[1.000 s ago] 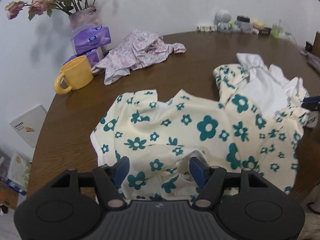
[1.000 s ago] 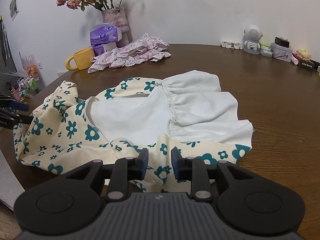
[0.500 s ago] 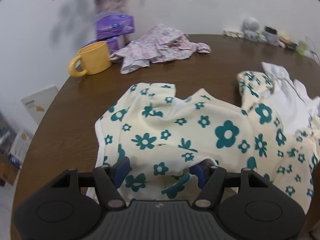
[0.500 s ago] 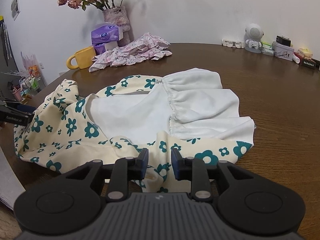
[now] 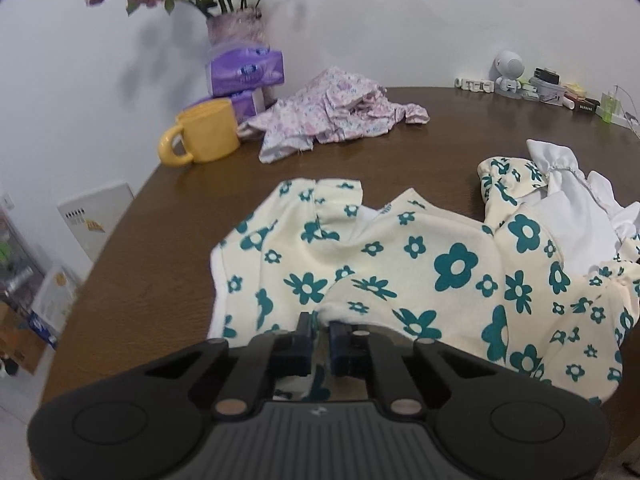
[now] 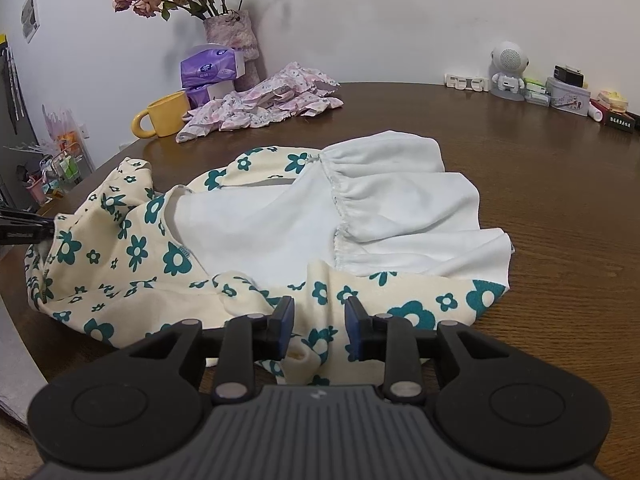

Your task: Fold clothes

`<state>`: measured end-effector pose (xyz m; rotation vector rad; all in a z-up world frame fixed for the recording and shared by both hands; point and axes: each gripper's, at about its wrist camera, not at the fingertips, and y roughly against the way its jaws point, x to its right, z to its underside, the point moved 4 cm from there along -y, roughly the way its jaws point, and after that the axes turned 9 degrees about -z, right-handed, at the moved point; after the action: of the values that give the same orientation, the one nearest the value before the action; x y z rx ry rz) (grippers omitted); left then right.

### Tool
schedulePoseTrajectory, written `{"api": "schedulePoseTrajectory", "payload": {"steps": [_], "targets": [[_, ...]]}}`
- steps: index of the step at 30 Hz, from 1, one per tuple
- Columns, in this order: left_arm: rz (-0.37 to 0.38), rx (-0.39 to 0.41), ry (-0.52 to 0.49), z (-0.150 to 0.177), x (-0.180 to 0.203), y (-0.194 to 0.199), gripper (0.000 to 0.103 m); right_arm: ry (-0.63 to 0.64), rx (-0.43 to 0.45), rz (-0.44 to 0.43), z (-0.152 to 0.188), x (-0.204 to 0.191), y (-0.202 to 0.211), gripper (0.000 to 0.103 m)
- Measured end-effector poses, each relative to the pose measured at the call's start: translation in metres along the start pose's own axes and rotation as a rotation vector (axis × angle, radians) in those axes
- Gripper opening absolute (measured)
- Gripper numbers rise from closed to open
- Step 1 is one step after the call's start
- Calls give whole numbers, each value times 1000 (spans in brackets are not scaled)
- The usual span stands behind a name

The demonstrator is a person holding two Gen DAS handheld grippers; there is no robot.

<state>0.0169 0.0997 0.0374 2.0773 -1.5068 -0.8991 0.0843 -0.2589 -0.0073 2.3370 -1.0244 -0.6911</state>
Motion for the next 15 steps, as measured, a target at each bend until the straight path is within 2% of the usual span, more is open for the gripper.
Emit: {"api": "schedulePoseTrajectory", "payload": {"steps": [9,15], "targets": [[-65,47,-55,0,-9,29,7,-10,-3,-2,2,2,-3,29],[-92,36,-107,11,-10,38,7,-8,-2,1,4,2,-3,29]]}}
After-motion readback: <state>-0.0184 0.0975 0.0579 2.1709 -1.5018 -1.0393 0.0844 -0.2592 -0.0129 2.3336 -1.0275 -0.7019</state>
